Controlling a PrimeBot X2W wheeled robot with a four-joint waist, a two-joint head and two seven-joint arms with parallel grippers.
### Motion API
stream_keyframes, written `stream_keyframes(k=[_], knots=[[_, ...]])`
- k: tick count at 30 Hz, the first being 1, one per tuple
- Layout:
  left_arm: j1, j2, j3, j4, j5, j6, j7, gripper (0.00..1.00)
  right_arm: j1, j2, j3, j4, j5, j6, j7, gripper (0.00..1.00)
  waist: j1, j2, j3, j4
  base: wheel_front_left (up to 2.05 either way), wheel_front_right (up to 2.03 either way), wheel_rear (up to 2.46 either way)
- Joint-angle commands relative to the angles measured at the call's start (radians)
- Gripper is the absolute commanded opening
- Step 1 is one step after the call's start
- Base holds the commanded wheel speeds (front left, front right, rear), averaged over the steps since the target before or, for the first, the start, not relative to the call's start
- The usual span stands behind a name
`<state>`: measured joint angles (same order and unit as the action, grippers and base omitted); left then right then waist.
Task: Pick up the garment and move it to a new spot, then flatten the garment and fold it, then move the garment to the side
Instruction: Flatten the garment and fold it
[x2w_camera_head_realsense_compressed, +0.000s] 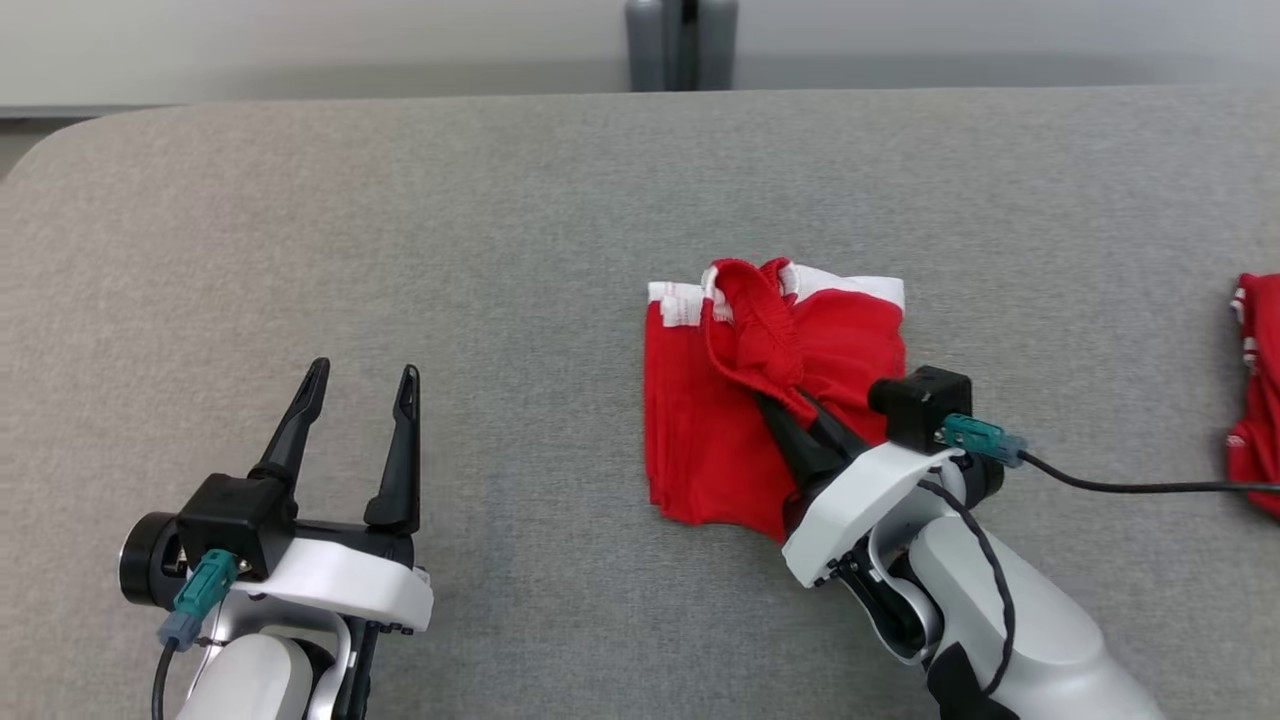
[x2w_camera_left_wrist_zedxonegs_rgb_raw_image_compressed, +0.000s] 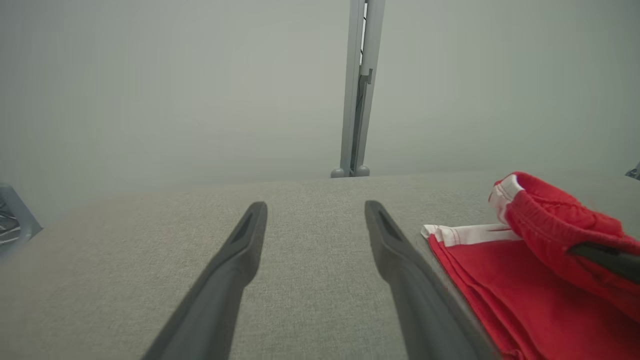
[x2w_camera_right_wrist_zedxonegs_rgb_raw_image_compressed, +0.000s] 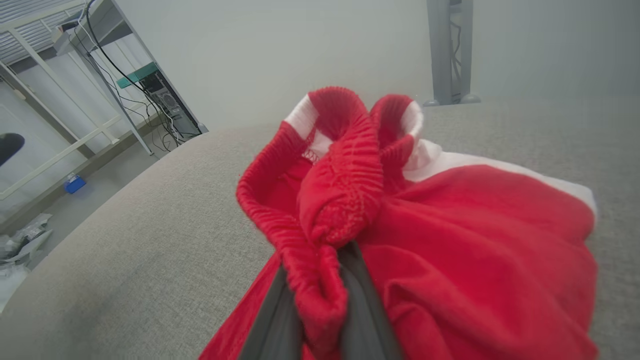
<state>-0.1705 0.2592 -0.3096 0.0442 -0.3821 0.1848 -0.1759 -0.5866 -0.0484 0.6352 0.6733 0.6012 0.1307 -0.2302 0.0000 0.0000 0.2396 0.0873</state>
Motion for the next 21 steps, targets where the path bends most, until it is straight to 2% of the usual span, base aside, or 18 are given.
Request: stream_keyframes(k=[1,2,3,4,9,15,18,21], knots=[[-0.019,-0.002,0.001,0.004,-0.01,-0.004,-0.005,1.0,-0.022,-0.006,0.019,0.028,0.006,0.0,-0.012,0.25,0.0,0.0,0.016,0.022,0.0,0.0,0.0],[-0.019,-0.002,0.001,0.004,-0.01,-0.004,-0.005,1.0,-0.022,-0.006,0.019,0.028,0.006,0.0,-0.012,0.25,0.0,0.0,0.016,0.022,0.0,0.0,0.0],[-0.02,-0.004,0.0,0.006,-0.01,-0.004,-0.007,1.0,-0.03,-0.006,0.037,0.044,0.015,0.0,-0.018,0.5,0.0,0.0,0.019,0.027,0.0,0.0,0.0],[-0.022,-0.005,-0.001,0.008,-0.008,-0.003,-0.008,1.0,-0.036,-0.005,0.056,0.053,0.027,0.0,-0.022,1.0,0.0,0.0,0.021,0.03,0.0,0.0,0.0],[-0.025,-0.006,-0.002,0.013,-0.01,0.005,-0.017,1.0,-0.043,-0.006,0.155,0.049,0.061,0.0,-0.03,1.0,0.0,0.0,0.028,0.032,0.0,0.0,0.0],[-0.026,-0.008,-0.002,0.018,-0.012,0.009,-0.021,1.0,-0.036,-0.006,0.27,0.027,0.016,0.0,-0.035,1.0,0.0,0.0,0.028,0.006,0.0,0.0,0.0],[-0.026,-0.007,-0.004,0.018,-0.012,0.012,-0.021,1.0,-0.029,-0.006,0.25,0.001,-0.005,0.0,-0.037,1.0,0.0,0.0,0.024,-0.006,0.0,0.0,0.0],[-0.022,-0.003,-0.002,0.013,-0.012,0.017,-0.02,1.0,-0.009,-0.006,0.169,-0.05,-0.036,0.0,-0.036,1.0,0.0,0.0,0.018,-0.02,0.0,0.0,0.0]])
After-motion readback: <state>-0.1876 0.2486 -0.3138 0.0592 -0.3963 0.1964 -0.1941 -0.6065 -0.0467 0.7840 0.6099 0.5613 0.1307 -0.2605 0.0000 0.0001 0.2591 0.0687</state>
